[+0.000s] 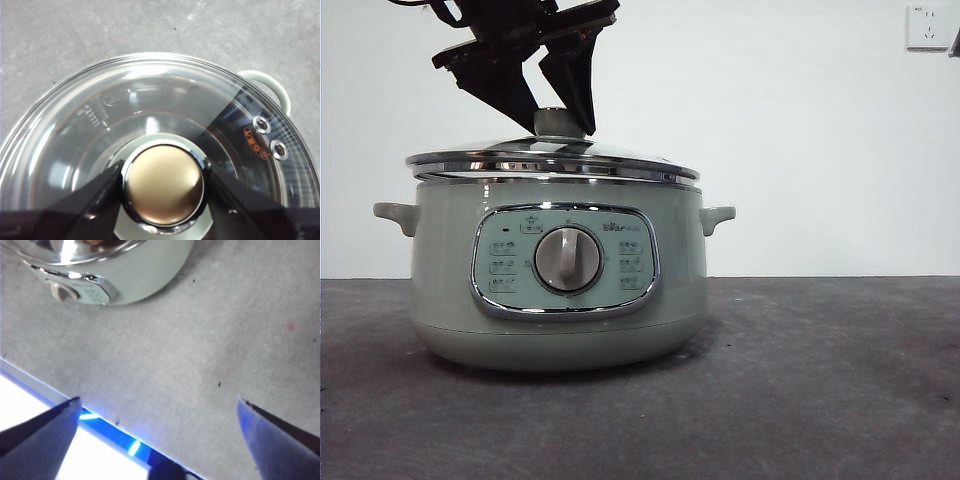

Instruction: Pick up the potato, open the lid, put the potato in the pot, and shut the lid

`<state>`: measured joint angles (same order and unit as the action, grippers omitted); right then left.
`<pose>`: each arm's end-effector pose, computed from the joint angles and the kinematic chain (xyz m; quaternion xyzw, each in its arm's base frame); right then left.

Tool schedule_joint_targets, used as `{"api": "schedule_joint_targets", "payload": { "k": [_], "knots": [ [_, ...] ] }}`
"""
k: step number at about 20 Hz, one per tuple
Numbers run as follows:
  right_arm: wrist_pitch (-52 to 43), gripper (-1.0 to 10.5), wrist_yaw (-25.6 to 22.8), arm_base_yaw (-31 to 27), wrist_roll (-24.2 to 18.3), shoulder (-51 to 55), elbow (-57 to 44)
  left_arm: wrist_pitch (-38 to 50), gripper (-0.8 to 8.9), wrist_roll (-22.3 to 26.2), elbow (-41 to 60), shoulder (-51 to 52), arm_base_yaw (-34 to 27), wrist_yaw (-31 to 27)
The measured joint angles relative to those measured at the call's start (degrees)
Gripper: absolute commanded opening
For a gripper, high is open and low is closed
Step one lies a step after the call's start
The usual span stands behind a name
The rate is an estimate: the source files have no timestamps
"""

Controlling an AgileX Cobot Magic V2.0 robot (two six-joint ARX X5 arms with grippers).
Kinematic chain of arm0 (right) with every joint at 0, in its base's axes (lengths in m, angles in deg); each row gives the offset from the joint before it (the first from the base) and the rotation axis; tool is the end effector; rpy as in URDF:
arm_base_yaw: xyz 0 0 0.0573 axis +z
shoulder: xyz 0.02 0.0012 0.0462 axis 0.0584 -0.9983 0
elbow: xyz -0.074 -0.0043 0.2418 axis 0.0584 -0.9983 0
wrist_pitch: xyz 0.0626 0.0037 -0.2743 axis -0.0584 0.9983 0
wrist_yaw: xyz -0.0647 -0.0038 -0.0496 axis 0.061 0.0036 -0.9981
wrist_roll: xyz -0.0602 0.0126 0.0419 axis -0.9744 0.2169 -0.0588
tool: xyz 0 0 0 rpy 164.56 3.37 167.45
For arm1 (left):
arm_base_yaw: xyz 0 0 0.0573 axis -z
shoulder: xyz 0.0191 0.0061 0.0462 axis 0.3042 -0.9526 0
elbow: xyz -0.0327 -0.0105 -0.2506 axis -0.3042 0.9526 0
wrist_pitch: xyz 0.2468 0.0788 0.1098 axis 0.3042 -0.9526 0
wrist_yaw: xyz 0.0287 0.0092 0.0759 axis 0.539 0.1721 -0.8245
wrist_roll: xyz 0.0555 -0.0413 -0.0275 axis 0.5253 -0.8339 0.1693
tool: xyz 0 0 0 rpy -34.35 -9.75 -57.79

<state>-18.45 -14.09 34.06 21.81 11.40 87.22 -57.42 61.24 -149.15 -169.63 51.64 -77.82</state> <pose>0.1783 0.1387 0.3200 -0.0990 0.4895 0.2605 0.8262 0.3197 -0.2086 0.2815 0.0742 0.3608 -0.2106 0.9055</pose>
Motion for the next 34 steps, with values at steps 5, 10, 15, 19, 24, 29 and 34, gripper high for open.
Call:
{"api": "schedule_joint_targets", "payload": {
  "k": [5,10,15,19,24,29,34],
  "knots": [
    [-0.1,7.6,0.0,0.0,0.2,0.0,0.0,1.5,-0.09,-0.6,-0.7,-2.6,-0.1,-0.5],
    [-0.1,7.6,0.0,0.0,0.2,0.0,0.0,1.4,-0.09,-0.2,-1.2,-3.3,-0.1,-0.7],
    [-1.0,7.6,0.0,0.0,0.2,0.0,0.0,1.5,-0.09,-0.1,-1.2,-3.3,-0.2,0.0],
    [-1.0,7.6,0.0,0.0,0.2,0.0,0.0,1.6,-0.09,0.1,-1.2,-3.3,-0.5,1.2],
    [-1.0,7.6,0.0,0.0,0.2,0.0,0.0,1.8,-0.08,0.3,-1.2,-3.7,-0.8,2.7],
    [-1.0,7.6,0.0,0.0,0.2,0.0,0.0,1.8,4.47,0.4,-1.2,-3.7,-0.9,2.8],
    [-0.9,7.6,0.0,0.0,0.2,0.0,0.0,1.6,6.32,0.8,-1.1,-2.5,-0.9,4.0]
  ]
}}
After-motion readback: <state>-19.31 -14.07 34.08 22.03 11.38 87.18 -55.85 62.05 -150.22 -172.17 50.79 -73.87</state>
